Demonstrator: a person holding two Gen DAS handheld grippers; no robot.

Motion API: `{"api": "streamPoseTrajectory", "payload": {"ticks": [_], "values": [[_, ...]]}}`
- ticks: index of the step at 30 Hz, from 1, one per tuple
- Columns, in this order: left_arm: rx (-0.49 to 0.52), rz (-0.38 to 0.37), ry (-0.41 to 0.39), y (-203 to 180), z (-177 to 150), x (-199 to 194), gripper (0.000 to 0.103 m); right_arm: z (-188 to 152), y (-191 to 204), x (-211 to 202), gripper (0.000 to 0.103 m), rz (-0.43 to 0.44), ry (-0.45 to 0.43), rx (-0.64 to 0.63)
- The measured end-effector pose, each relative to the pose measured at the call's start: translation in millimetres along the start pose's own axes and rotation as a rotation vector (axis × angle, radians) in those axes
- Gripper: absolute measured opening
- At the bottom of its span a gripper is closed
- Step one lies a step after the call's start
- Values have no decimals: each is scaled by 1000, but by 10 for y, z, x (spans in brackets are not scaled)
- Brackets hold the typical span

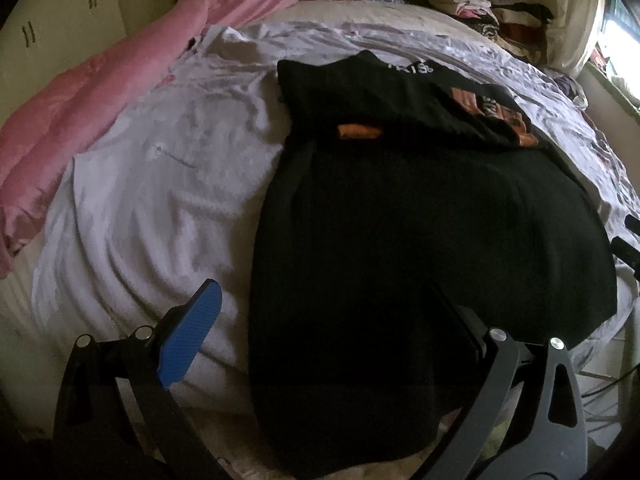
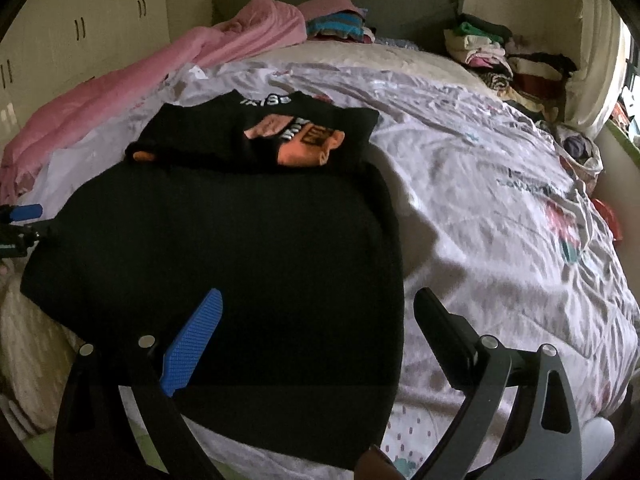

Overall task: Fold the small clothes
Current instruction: 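Move both grippers to the black shirt hem and grasp it, then lift the hem with both grippers and fold it toward the collar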

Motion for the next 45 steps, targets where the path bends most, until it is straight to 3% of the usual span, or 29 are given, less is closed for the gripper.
{"api": "streamPoseTrajectory", "payload": {"ticks": [10, 13, 19, 21, 30, 35, 37, 38, 40, 42, 45], "values": [[-43, -24, 61, 207, -258, -11, 93, -133, -14, -21, 96, 9, 15, 8], [-62, -63, 81, 242, -348, -26, 93, -175, -15, -32, 96, 11, 18, 10], [-123, -160, 115, 282, -442, -46, 68, -276, -19, -63, 96, 24, 27, 12], [-141, -186, 128, 292, -467, -38, 64, -307, -21, -71, 96, 28, 32, 12], [-176, -209, 162, 321, -508, 89, 62, -520, 7, -57, 96, 86, 75, 22], [-192, -210, 158, 342, -500, 110, 44, -647, -34, -38, 96, 110, 106, 51], [-198, -226, 148, 342, -483, 68, 22, -701, -68, -29, 95, 132, 117, 73], [-199, -237, 142, 336, -472, 36, 16, -726, -78, -17, 94, 141, 126, 80], [-188, -229, 134, 326, -458, -11, 12, -773, -94, 0, 84, 152, 143, 89], [-193, -236, 134, 328, -459, -15, 12, -825, -102, 22, 67, 169, 162, 92], [-188, -243, 152, 338, -485, 25, 15, -863, -107, 47, 53, 170, 168, 88]]}}
Point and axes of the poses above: each gripper's, at about its wrist camera, not at the fingertips, and x roughly the way its jaws point, y to its left, z to its top, the point moved 5 cm from there along x, roughly the way its jaws point, and after that the axes turned 8 degrees about -x, right-handed, at the moved point
